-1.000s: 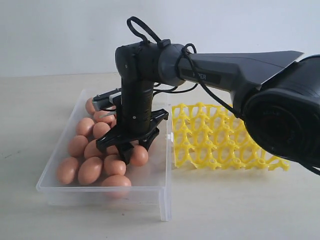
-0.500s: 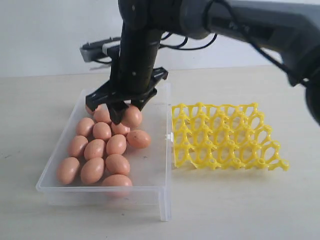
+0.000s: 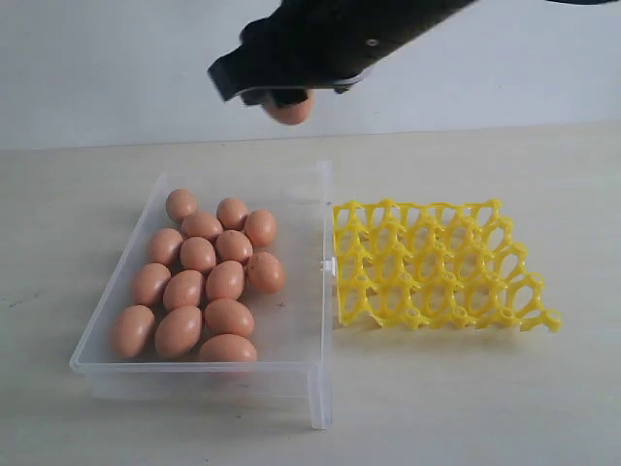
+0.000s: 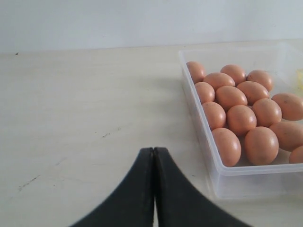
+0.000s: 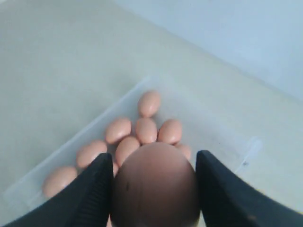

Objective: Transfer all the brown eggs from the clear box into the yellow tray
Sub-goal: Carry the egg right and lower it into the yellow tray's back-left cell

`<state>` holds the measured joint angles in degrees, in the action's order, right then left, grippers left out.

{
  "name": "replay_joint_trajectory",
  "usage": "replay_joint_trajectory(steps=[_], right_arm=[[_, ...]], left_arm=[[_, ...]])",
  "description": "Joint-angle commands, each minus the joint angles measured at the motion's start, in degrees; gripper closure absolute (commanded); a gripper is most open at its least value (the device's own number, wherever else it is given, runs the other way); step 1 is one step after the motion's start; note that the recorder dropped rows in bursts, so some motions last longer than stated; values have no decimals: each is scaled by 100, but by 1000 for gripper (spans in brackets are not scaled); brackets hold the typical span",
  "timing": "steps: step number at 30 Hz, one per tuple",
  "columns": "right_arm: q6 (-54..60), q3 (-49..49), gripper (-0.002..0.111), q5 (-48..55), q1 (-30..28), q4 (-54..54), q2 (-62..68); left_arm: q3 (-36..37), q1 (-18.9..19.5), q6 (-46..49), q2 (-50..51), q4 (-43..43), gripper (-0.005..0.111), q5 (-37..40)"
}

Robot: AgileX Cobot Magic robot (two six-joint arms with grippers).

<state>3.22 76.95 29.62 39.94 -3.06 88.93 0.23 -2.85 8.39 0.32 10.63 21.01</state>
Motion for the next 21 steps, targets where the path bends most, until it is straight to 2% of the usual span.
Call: replay_joint_trajectory(steps=[1, 4, 6, 13, 21], right_arm=[[-195, -1758, 108, -2706, -494, -37, -978], [-195, -2742, 108, -4258, -886, -320, -1114], [-195, -3048, 108, -4648, -1082, -409, -951], [-510, -2693, 101, -4777, -1636, 37, 190], [-1226, -2050, 101, -4813, -1674, 500, 1300]], left_arm=[[-23, 6, -5, -32, 6, 107, -56], [-23, 6, -5, -32, 6, 107, -56], [-23, 6, -5, -32, 6, 107, -56], [-23, 6, -5, -32, 6, 107, -56], [-23, 6, -5, -32, 6, 107, -56]])
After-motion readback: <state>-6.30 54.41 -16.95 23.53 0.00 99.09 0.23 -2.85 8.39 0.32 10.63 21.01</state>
